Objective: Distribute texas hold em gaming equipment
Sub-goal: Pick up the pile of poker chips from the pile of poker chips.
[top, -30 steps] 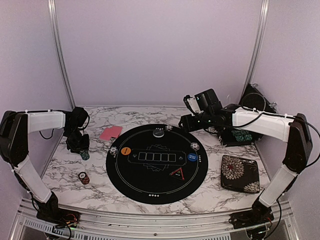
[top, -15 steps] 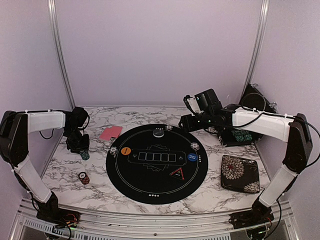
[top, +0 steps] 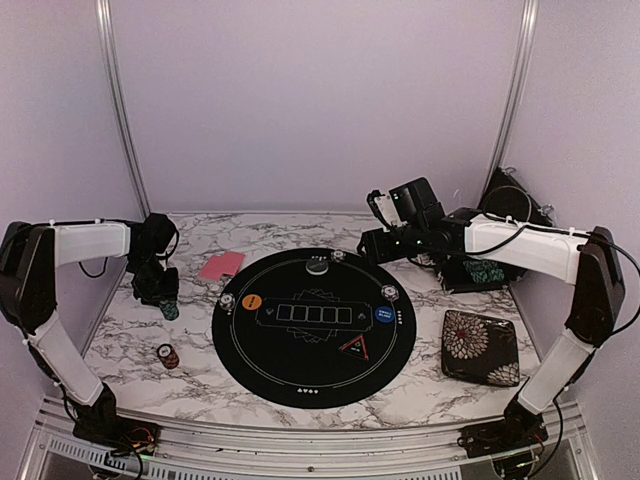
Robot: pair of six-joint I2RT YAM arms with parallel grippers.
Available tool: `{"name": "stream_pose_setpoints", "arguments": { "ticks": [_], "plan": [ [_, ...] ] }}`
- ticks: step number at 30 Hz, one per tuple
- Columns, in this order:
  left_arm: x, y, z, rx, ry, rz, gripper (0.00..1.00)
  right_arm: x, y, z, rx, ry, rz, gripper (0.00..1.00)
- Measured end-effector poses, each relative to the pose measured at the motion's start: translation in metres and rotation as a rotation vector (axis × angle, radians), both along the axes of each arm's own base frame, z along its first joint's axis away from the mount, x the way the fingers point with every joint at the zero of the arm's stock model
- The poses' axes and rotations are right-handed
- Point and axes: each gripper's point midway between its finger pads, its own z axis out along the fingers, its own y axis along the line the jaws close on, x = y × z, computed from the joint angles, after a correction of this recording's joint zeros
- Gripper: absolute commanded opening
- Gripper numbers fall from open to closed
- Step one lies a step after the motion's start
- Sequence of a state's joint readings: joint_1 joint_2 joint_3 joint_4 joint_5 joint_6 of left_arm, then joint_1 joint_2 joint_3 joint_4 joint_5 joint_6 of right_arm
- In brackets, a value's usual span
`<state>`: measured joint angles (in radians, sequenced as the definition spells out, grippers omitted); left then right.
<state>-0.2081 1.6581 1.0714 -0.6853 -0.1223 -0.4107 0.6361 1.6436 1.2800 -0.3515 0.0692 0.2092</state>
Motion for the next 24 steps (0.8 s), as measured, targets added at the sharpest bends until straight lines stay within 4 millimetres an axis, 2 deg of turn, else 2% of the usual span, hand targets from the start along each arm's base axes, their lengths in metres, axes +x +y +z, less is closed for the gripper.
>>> {"name": "stream_pose_setpoints", "arguments": {
  "ticks": [16, 24],
  "plan": [
    [-0.001, 0.000, 0.004, 0.003, 0.005, -0.007, 0.35, 0.000, 0.000, 0.000, 0.000, 0.000, 0.000, 0.63],
    [-0.003, -0.002, 0.014, -0.001, -0.012, -0.011, 0.35, 0.000, 0.000, 0.000, 0.001, -0.001, 0.001, 0.63]
  ]
}}
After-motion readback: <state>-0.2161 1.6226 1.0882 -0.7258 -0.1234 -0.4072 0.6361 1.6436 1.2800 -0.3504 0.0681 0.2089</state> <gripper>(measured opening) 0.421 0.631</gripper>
